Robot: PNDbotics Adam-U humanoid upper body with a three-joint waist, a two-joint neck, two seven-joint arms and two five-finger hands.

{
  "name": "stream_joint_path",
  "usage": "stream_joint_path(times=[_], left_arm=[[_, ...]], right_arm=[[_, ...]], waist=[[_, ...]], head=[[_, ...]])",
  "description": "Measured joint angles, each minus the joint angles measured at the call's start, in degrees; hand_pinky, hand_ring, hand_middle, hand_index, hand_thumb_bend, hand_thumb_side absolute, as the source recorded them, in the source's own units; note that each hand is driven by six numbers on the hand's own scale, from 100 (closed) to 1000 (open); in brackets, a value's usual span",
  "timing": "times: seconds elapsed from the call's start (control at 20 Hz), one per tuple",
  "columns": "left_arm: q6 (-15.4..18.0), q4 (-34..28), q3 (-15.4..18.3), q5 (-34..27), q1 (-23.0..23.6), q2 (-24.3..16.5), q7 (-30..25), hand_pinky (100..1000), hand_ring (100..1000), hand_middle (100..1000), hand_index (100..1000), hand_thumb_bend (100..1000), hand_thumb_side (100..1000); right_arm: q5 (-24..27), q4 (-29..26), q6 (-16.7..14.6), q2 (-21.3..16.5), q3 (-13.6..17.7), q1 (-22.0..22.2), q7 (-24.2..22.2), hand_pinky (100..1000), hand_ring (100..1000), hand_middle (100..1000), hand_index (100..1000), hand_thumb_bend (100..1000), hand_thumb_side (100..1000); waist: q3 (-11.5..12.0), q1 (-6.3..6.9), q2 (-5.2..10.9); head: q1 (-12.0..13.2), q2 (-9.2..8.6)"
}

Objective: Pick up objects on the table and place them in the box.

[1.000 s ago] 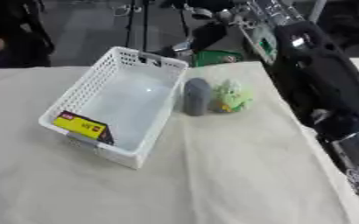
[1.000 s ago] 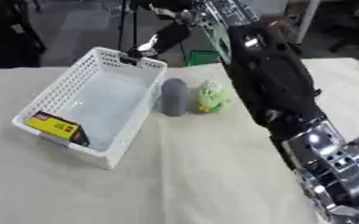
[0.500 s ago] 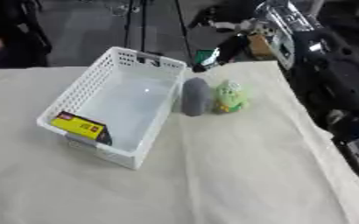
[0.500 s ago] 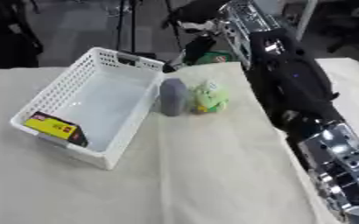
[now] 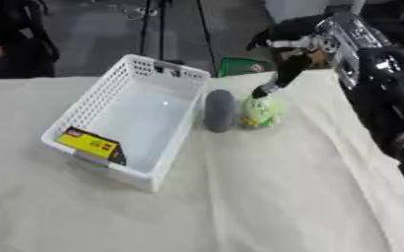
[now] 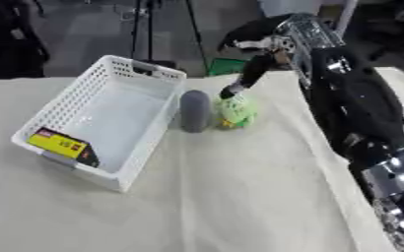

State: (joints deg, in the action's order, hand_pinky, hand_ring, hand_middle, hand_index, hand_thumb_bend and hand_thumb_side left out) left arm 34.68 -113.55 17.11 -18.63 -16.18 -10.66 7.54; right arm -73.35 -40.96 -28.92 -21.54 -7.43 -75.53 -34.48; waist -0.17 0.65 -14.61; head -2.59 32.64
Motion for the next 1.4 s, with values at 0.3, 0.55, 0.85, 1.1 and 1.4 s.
stream_joint_path(times=[0.3, 0.55, 0.85, 1.1, 1.4], left_arm=[[0.0, 0.0, 0.0, 0.0, 0.0, 0.0, 0.0, 705, 684, 791, 757, 100, 670], [0.0, 0.0, 0.0, 0.0, 0.0, 0.0, 0.0, 706, 684, 791, 757, 100, 670], [-0.1, 0.0, 0.0, 0.0, -0.2, 0.0, -0.1, 706, 685, 792, 757, 100, 670], [-0.2, 0.0, 0.0, 0.0, -0.3, 0.0, -0.2, 706, 686, 793, 756, 100, 670], [-0.3, 0.0, 0.0, 0.0, -0.3, 0.1, -0.4, 706, 687, 793, 756, 100, 669]], right_arm=[[-0.9, 1.6, 0.2, 0.0, 0.0, 0.5, -0.1, 907, 968, 941, 1000, 615, 721], [-2.5, 3.6, 0.5, 0.3, 0.7, 1.3, 2.6, 899, 959, 919, 1000, 569, 691], [-5.4, 6.3, 1.8, 1.7, 1.6, 1.4, 6.6, 894, 953, 919, 1000, 500, 662], [-8.7, 8.7, 2.9, 3.1, 2.5, 1.4, 9.4, 893, 953, 920, 1000, 486, 655], [-11.6, 11.1, 4.2, 4.0, 3.6, 1.4, 11.5, 892, 953, 915, 1000, 504, 661]], waist=[[0.1, 0.02, -0.25], [0.4, 0.10, -0.56], [0.7, 0.11, -0.64], [1.0, 0.14, -0.96], [1.2, 0.17, -1.12]], head=[[0.0, -0.01], [0.0, -0.03], [-0.2, -0.29], [-0.5, -0.52], [-0.7, -0.65]])
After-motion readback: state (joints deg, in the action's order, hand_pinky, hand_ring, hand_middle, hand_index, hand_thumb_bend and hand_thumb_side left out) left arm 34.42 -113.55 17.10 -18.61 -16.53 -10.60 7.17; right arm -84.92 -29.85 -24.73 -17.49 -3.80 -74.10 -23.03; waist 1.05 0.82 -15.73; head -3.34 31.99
